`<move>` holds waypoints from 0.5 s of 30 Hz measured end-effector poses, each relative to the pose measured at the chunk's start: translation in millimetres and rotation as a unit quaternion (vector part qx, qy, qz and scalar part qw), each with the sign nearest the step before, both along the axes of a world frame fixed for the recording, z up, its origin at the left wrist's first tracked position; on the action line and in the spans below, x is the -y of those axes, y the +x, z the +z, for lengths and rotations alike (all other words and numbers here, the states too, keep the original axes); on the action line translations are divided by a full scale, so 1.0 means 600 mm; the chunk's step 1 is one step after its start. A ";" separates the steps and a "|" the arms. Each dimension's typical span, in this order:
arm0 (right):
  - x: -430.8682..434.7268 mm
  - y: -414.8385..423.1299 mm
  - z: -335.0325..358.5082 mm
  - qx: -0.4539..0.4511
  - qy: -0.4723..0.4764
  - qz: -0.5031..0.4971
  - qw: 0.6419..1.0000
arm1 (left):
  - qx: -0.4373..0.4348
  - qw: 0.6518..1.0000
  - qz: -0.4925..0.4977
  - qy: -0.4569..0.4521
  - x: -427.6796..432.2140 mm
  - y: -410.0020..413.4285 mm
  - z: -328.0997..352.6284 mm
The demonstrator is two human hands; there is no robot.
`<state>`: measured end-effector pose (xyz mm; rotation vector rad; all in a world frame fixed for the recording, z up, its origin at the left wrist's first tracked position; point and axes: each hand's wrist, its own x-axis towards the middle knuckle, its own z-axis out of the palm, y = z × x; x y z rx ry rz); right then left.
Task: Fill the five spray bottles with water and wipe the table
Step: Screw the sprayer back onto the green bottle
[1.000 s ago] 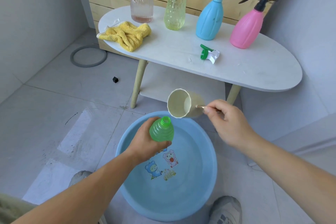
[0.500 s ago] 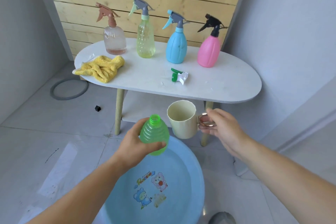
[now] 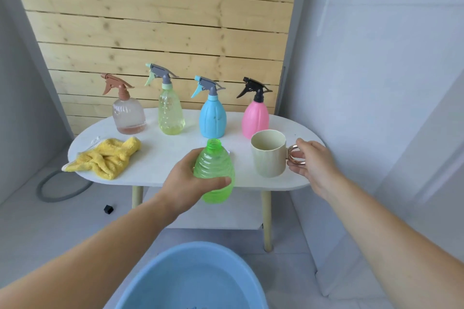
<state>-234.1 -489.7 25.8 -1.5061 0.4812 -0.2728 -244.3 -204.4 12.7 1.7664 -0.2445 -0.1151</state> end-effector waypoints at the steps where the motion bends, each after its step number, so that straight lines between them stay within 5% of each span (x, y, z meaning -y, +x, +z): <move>1: 0.010 0.013 -0.001 -0.006 0.004 -0.003 1.000 | 0.000 1.000 -0.002 0.001 0.004 0.014 0.003; 10: 0.057 0.078 -0.032 -0.060 0.020 0.015 0.998 | -0.018 1.000 -0.022 0.009 0.021 0.073 -0.011; 15: 0.077 0.092 -0.055 -0.068 -0.065 0.021 0.995 | -0.016 0.999 -0.034 0.009 0.023 0.078 -0.026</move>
